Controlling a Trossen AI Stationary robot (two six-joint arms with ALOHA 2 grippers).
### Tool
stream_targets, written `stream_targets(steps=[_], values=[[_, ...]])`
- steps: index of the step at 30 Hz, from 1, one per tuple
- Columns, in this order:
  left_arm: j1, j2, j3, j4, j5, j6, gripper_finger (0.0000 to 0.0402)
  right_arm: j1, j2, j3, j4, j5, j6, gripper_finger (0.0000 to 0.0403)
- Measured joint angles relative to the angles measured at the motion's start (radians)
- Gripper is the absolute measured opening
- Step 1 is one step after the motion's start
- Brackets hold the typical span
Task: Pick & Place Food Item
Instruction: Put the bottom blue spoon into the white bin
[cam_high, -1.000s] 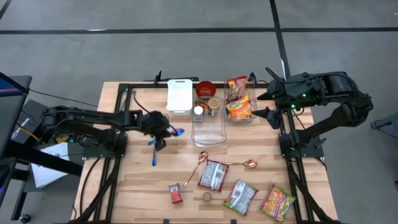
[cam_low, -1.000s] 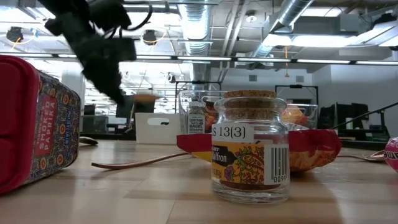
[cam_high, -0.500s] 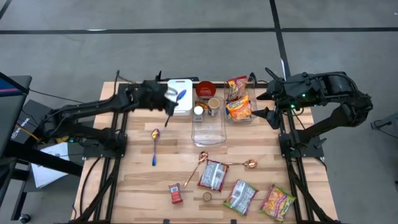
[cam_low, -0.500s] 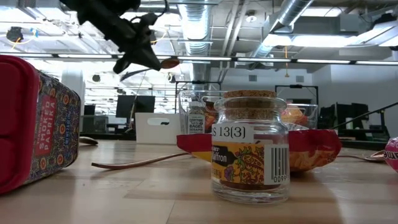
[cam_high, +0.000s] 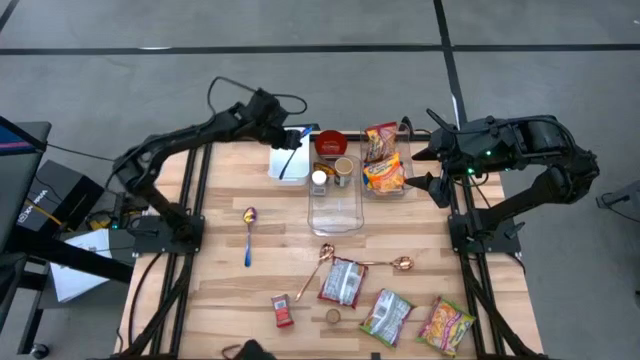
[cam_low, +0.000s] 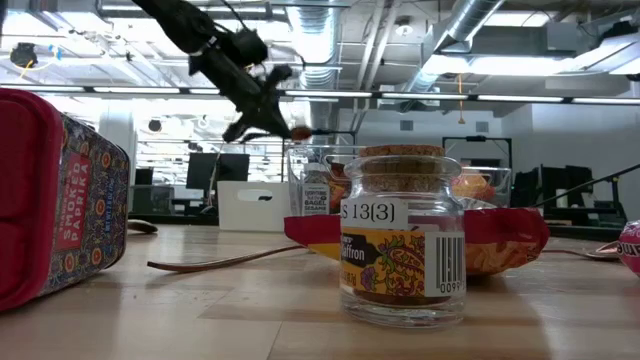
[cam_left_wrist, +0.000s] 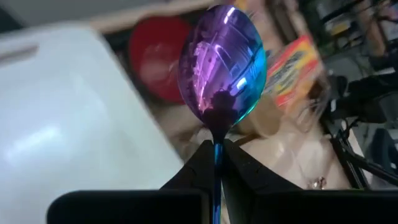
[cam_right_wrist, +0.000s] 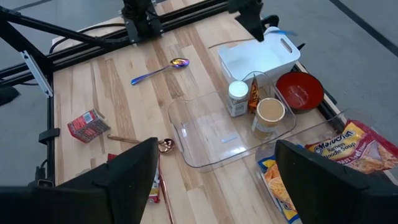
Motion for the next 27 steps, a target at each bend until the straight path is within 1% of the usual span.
stream_targets(steps=[2, 4, 13, 20, 27], values=[[0.021, 0.050, 0.041, -0.068, 0.025, 0.002, 0.0006, 0.000, 0.000, 0.000, 0.000, 0.000, 0.011, 0.0314], [0.036, 0.081, 0.060, -0.107, 0.029, 0.003, 0.0006, 0.000, 0.000, 0.000, 0.000, 0.000, 0.016, 0.0314], [0.101, 0.153, 0.064, -0.125, 0.030, 0.031, 0.0006, 0.000, 0.000, 0.000, -0.002, 0.000, 0.014, 0.0314], [0.117, 0.201, 0.064, -0.125, 0.030, 0.055, 0.0006, 0.000, 0.000, 0.000, -0.007, 0.000, 0.011, 0.0314], [0.117, 0.212, 0.064, -0.111, 0.030, 0.083, 0.0008, 0.000, 0.000, 0.000, -0.007, 0.000, 0.012, 0.0314]])
